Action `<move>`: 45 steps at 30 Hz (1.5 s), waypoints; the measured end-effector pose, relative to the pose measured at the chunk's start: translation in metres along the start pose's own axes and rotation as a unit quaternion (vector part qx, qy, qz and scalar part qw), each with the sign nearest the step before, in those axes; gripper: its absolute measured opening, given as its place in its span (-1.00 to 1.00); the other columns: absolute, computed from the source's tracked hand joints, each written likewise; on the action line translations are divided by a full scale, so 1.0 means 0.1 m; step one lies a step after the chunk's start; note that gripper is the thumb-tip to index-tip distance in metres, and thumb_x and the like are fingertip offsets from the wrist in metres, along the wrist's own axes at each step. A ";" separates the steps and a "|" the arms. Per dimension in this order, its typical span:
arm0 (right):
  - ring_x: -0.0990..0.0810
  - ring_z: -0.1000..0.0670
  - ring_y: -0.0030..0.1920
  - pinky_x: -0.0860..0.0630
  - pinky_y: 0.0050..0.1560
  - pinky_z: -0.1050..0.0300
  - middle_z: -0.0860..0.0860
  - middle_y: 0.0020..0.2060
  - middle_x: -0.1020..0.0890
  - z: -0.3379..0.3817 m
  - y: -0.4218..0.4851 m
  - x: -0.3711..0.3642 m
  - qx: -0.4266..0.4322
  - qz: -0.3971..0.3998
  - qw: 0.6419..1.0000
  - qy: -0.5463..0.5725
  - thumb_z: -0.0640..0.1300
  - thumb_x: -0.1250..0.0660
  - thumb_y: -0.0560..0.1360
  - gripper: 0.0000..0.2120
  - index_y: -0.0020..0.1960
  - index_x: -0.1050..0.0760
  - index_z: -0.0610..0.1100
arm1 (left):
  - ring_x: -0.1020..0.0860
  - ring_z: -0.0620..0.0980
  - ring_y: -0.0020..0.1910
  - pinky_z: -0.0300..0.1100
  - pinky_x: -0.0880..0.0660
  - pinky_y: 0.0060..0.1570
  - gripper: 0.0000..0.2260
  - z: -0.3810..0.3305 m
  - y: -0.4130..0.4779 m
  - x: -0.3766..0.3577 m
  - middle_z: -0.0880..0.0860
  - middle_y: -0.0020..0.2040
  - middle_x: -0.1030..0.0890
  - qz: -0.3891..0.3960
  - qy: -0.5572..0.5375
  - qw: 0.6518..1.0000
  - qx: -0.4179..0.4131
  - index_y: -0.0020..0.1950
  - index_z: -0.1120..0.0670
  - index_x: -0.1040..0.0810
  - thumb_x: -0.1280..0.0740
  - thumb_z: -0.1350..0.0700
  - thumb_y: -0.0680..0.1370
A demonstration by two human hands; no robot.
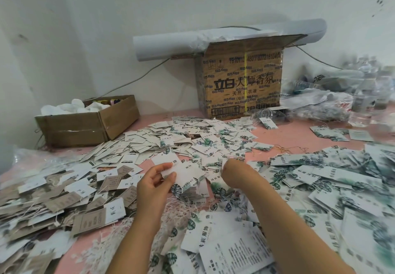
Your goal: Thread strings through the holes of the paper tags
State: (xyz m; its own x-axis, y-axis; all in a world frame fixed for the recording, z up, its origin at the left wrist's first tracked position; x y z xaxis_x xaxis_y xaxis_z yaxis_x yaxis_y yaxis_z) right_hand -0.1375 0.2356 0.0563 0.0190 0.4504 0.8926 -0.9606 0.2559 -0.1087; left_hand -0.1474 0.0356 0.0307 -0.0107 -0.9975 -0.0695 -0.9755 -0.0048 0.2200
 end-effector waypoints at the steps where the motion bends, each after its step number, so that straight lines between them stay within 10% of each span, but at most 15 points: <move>1: -0.55 -0.09 -0.09 -0.53 -0.03 0.07 -0.08 -0.13 -0.55 -0.01 -0.01 -0.03 -0.009 0.013 0.999 -0.030 -0.25 -0.12 0.53 -0.85 0.03 -0.42 -0.27 | -0.58 -0.06 -0.10 -0.16 -0.49 -0.19 -0.82 0.00 0.00 0.00 -0.07 -0.12 -0.67 -0.001 0.000 1.000 0.000 0.00 -0.05 -0.60 -0.39 0.22 0.49; 8: -0.46 -0.07 -0.14 -0.41 -0.13 0.11 0.04 -0.26 -0.44 -0.01 -0.06 -0.15 -0.025 -0.001 0.993 -0.118 0.19 -0.32 0.43 -0.62 -0.06 -0.36 -0.11 | -0.58 -0.08 -0.10 -0.18 -0.47 -0.25 -0.83 0.03 0.03 0.01 -0.05 -0.08 -0.67 -0.013 -0.008 1.000 0.004 -0.04 -0.07 -0.61 -0.39 0.20 0.49; 18: -0.50 -0.08 -0.04 -0.42 -0.11 0.09 -0.03 -0.09 -0.51 0.00 -0.05 -0.16 -0.031 -0.045 0.992 -0.111 0.06 -0.31 0.47 -0.68 0.08 -0.43 -0.14 | -0.58 -0.09 -0.12 -0.22 -0.45 -0.27 -0.83 0.04 0.03 0.02 -0.07 -0.11 -0.67 -0.014 -0.006 1.000 0.004 -0.03 -0.07 -0.61 -0.39 0.20 0.49; 25: -0.45 -0.08 -0.18 -0.42 -0.17 0.10 0.03 -0.34 -0.38 0.01 -0.06 -0.14 -0.026 -0.039 0.995 -0.087 -0.02 -0.29 0.45 -0.70 -0.29 -0.23 -0.11 | -0.60 -0.01 -0.07 -0.16 -0.48 -0.19 -0.82 0.06 0.04 0.02 0.01 -0.07 -0.67 -0.010 -0.012 1.000 0.001 -0.03 -0.04 -0.61 -0.39 0.24 0.49; 32: -0.47 -0.07 -0.18 -0.45 -0.17 0.10 0.03 -0.35 -0.40 0.02 -0.04 -0.10 -0.009 -0.022 0.996 -0.081 0.06 -0.26 0.48 -0.70 -0.25 -0.30 -0.13 | -0.59 0.02 -0.02 -0.10 -0.50 -0.13 -0.82 0.07 0.05 0.03 0.04 -0.02 -0.66 -0.006 -0.007 1.000 0.001 -0.03 -0.05 -0.60 -0.38 0.23 0.50; 37: -0.51 -0.08 -0.12 -0.48 -0.12 0.06 0.03 -0.35 -0.36 0.08 -0.04 -0.07 0.011 -0.111 0.989 -0.096 -0.15 -0.15 0.50 -0.96 -0.12 -0.32 -0.11 | -0.53 0.04 0.14 0.10 -0.49 0.15 -0.75 0.06 0.05 0.01 0.02 0.14 -0.58 0.012 0.016 1.000 -0.006 -0.03 -0.11 -0.60 -0.42 0.25 0.46; 41: -0.44 -0.02 -0.27 -0.47 -0.24 0.13 0.03 -0.39 -0.33 0.05 -0.07 0.01 0.013 -0.188 0.978 -0.089 -0.20 -0.16 0.54 -0.80 -0.25 -0.25 -0.15 | -0.49 0.01 0.20 0.10 -0.44 0.22 -0.68 0.05 0.02 -0.01 -0.19 0.10 -0.52 0.025 0.054 0.998 -0.009 -0.03 -0.16 -0.58 -0.43 0.28 0.44; 45: -0.26 0.08 -0.48 -0.20 -0.49 0.26 0.04 -0.45 -0.32 0.22 -0.16 0.19 0.057 -0.228 0.969 -0.076 -0.24 -0.16 0.53 -0.68 -0.37 -0.17 -0.12 | -0.62 -0.17 -0.18 -0.05 -0.56 -0.02 -0.76 0.01 0.00 -0.04 -0.16 0.04 -0.58 0.034 0.064 0.997 -0.009 -0.02 -0.17 -0.59 -0.40 0.20 0.49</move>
State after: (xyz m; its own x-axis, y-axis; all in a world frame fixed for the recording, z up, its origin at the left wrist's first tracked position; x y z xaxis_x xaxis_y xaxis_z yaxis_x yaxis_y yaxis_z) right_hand -0.1275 0.2213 0.0850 0.4160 0.1792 0.8915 -0.8864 0.2988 0.3536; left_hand -0.1481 0.0399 0.0296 -0.0467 -0.9964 0.0710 -0.9696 0.0623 0.2368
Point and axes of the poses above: each hand's wrist, its own y-axis towards the middle knuckle, its own x-axis out of the back of the hand, z = x × y, the point moved 2 cm from there along y, towards the middle knuckle
